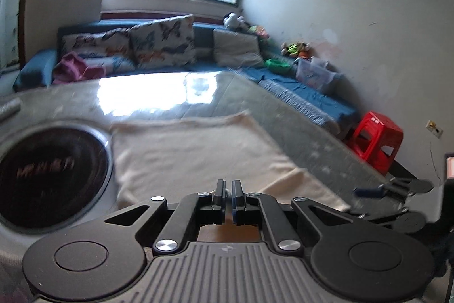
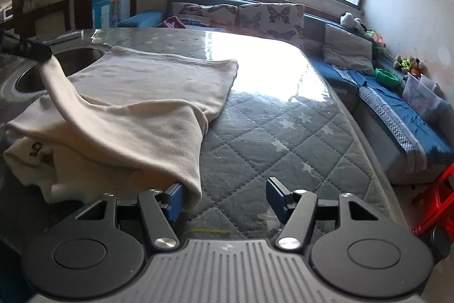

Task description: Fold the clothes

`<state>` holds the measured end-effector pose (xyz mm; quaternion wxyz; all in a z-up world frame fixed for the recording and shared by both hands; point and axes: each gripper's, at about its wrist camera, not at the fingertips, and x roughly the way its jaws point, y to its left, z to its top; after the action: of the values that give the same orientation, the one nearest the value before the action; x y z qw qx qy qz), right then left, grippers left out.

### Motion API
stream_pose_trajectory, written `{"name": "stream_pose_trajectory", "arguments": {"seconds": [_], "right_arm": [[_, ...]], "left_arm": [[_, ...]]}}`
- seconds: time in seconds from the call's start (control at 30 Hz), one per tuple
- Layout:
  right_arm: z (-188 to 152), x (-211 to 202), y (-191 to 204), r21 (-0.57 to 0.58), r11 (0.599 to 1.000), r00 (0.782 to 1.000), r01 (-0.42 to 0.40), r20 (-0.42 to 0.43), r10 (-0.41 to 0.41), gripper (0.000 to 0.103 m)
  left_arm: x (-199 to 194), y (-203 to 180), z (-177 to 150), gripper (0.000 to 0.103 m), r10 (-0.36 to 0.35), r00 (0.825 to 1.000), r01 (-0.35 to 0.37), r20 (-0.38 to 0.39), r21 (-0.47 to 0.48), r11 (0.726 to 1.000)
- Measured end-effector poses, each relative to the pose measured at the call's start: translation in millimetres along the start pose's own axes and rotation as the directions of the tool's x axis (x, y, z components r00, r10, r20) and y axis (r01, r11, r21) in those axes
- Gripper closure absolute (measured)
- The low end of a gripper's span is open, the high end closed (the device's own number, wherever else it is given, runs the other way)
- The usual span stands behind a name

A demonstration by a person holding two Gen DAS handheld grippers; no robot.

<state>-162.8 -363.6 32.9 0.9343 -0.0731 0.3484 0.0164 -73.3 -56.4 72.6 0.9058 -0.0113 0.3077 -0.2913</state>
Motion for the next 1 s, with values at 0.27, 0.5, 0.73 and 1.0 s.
{"name": "stream_pose_trajectory", "arguments": {"seconds": [0.27, 0.5, 0.73, 1.0], "right_arm": [[0.6, -17.9, -3.4, -0.039, 0.995, 0.995, -0.096, -0.034, 0.095, 0.041], [18.0, -24.0, -18.9, 0.028, 0.986, 0.986, -0.165, 0.000, 0.165, 0.043], [38.0, 1.9, -21.4, 0.062, 0.986, 0.988, -0.156, 0.024, 0.155, 0.054], [57.7, 36.7, -10.1, 0.053, 0.982, 0.983, -0.181, 0.022, 0.180, 0.066]], "left_arm": [[-9.8, 9.8, -13.4, 0.098, 0.028, 1.000, -0.027, 0.015, -0.013, 1.000], [-23.3, 17.0, -13.9, 0.098, 0.053, 0.997, -0.053, 0.054, 0.001, 0.999], [-11.0, 24.4, -24.9, 0.096, 0.079, 0.997, -0.079, -0.013, -0.019, 0.997], [-8.8, 23.1, -23.4, 0.095, 0.075, 0.997, -0.076, -0.014, -0.016, 0.997]]}}
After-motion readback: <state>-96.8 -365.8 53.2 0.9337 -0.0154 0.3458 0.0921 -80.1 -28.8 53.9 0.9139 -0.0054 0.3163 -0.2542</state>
